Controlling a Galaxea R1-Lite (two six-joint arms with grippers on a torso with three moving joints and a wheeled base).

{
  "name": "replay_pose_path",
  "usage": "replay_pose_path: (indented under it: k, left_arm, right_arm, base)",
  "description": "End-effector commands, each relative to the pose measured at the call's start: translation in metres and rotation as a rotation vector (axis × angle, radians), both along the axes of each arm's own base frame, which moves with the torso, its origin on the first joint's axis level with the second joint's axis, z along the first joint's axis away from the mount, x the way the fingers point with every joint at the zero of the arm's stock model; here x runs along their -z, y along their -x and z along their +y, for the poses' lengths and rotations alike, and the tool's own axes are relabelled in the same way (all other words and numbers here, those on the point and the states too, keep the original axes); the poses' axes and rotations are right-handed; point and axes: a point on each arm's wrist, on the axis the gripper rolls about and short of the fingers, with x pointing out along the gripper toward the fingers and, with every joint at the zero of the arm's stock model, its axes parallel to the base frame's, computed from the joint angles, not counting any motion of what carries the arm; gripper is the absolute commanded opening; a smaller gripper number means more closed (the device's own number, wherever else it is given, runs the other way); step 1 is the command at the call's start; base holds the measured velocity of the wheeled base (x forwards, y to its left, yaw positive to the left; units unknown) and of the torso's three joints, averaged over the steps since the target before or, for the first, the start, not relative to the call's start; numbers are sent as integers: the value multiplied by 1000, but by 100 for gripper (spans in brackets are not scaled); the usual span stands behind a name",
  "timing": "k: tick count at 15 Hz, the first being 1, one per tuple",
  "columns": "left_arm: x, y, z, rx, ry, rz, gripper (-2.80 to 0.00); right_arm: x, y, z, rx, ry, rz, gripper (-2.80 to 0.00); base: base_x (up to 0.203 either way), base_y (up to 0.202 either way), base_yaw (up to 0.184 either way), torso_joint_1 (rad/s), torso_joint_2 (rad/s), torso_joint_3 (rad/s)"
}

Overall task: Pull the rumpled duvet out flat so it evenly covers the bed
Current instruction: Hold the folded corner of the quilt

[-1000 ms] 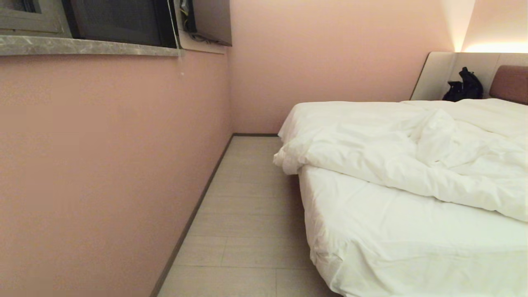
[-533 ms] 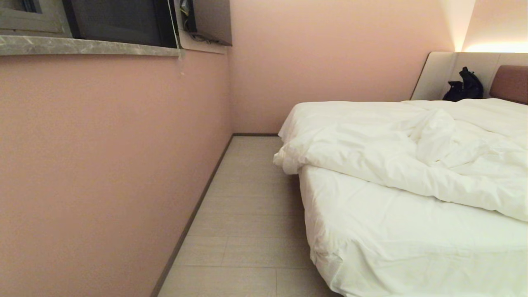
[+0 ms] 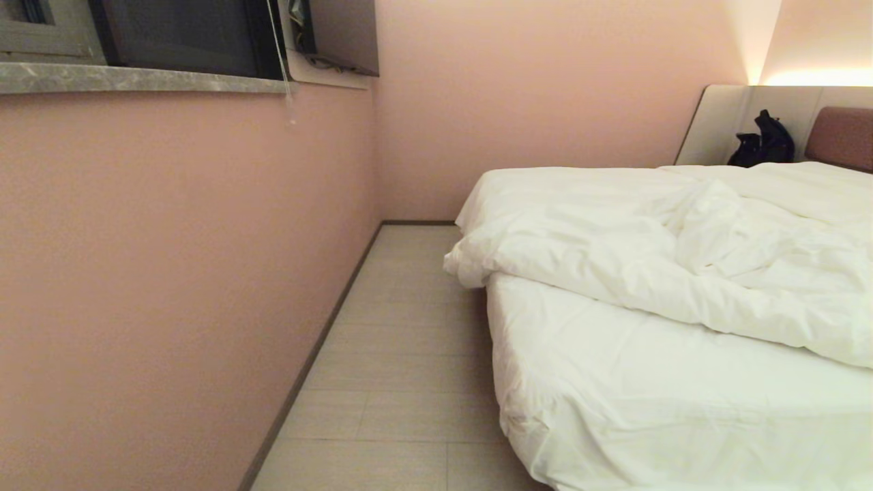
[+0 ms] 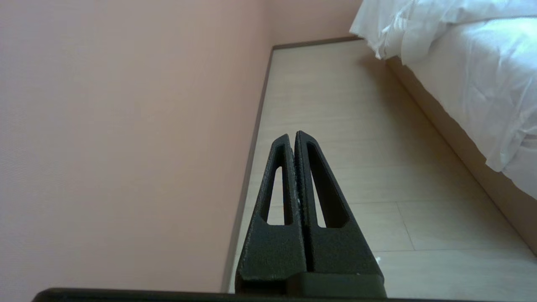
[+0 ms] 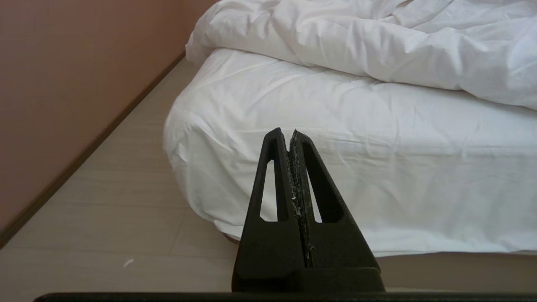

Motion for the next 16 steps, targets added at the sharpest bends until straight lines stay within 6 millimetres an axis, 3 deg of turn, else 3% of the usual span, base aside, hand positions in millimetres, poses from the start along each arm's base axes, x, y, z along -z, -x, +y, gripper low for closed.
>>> replay_pose_path:
  k: [1, 16]
  left_arm:
    - [0, 0, 0, 0, 0, 2, -280]
    - [0, 0, 0, 0, -3, 2, -280]
  right_arm:
    - [0, 0, 0, 1, 1, -1, -280]
    - [0, 0, 0, -1, -1, -1, -280]
  base:
    - [0, -204, 0, 5, -4, 4]
    - [0, -192, 0, 1, 4, 2]
